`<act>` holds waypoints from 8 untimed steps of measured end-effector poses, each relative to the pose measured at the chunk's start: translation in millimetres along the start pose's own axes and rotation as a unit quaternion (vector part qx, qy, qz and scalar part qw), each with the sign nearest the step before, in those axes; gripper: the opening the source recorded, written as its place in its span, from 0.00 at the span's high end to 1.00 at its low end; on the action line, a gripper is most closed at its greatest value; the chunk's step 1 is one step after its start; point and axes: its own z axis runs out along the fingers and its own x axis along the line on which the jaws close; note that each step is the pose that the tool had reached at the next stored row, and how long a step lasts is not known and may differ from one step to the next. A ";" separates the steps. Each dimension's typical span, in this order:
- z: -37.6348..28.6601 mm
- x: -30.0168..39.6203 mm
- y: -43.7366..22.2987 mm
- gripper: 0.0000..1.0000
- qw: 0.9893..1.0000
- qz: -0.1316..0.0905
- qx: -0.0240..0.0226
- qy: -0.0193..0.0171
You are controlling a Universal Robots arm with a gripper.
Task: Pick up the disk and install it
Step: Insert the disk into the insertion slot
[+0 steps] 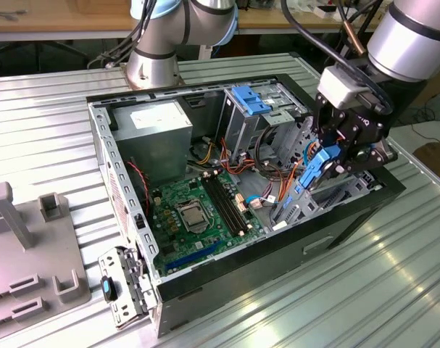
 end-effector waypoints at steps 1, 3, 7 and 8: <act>1.4 0.0 0.0 0.63 1.000 0.000 0.000 0.000; 4.5 0.1 0.1 0.63 1.000 0.000 0.000 0.000; 10.8 0.3 0.2 0.63 1.000 0.000 -0.001 0.000; 12.3 0.3 0.3 0.63 1.000 0.000 -0.001 0.000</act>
